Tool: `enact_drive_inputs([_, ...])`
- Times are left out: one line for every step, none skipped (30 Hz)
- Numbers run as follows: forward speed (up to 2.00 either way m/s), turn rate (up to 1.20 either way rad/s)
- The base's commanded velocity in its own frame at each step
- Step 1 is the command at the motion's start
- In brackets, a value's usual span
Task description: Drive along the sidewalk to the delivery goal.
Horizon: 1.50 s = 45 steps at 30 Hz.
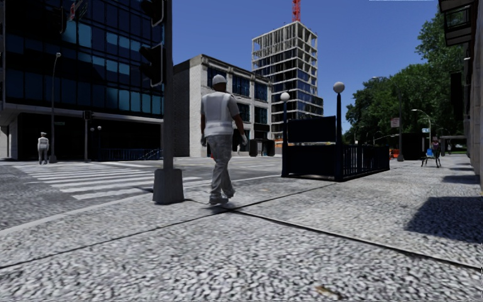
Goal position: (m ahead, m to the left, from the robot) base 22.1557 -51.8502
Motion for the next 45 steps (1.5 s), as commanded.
enact_drive_inputs([1.52, -0.38])
enact_drive_inputs([1.51, -0.41])
enact_drive_inputs([1.51, -0.41])
enact_drive_inputs([1.50, -0.41])
enact_drive_inputs([1.50, -0.41])
enact_drive_inputs([1.50, -0.41])
enact_drive_inputs([1.52, -0.42])
enact_drive_inputs([1.53, -0.43])
enact_drive_inputs([1.54, -0.46])
enact_drive_inputs([1.54, -0.48])
enact_drive_inputs([1.54, -0.48])
enact_drive_inputs([1.56, -0.49])
enact_drive_inputs([1.56, -0.49])
enact_drive_inputs([1.57, -0.49])
enact_drive_inputs([1.57, -0.49])
enact_drive_inputs([1.57, -0.49])
enact_drive_inputs([1.57, -0.49])
enact_drive_inputs([1.60, -0.49])
enact_drive_inputs([1.60, -0.49])
enact_drive_inputs([1.66, -0.50])
enact_drive_inputs([1.72, -0.50])
enact_drive_inputs([1.76, -0.50])
enact_drive_inputs([1.76, -0.50])
enact_drive_inputs([1.78, -0.50])
enact_drive_inputs([1.79, -0.50])
enact_drive_inputs([1.80, -0.50])
enact_drive_inputs([1.80, -0.50])
enact_drive_inputs([1.81, -0.50])
enact_drive_inputs([1.82, -0.50])
enact_drive_inputs([1.85, -0.50])
enact_drive_inputs([1.86, -0.50])
enact_drive_inputs([1.86, -0.50])
enact_drive_inputs([1.89, -0.51])
enact_drive_inputs([1.91, -0.51])
enact_drive_inputs([1.92, -0.51])
enact_drive_inputs([1.92, -0.51])
enact_drive_inputs([1.92, -0.51])
enact_drive_inputs([1.93, -0.51])
enact_drive_inputs([1.94, -0.51])
enact_drive_inputs([1.94, -0.51])
enact_drive_inputs([2.00, -0.51])
enact_drive_inputs([2.00, -0.51])
enact_drive_inputs([2.00, -0.51])
enact_drive_inputs([2.00, -0.51])
enact_drive_inputs([2.00, -0.51])
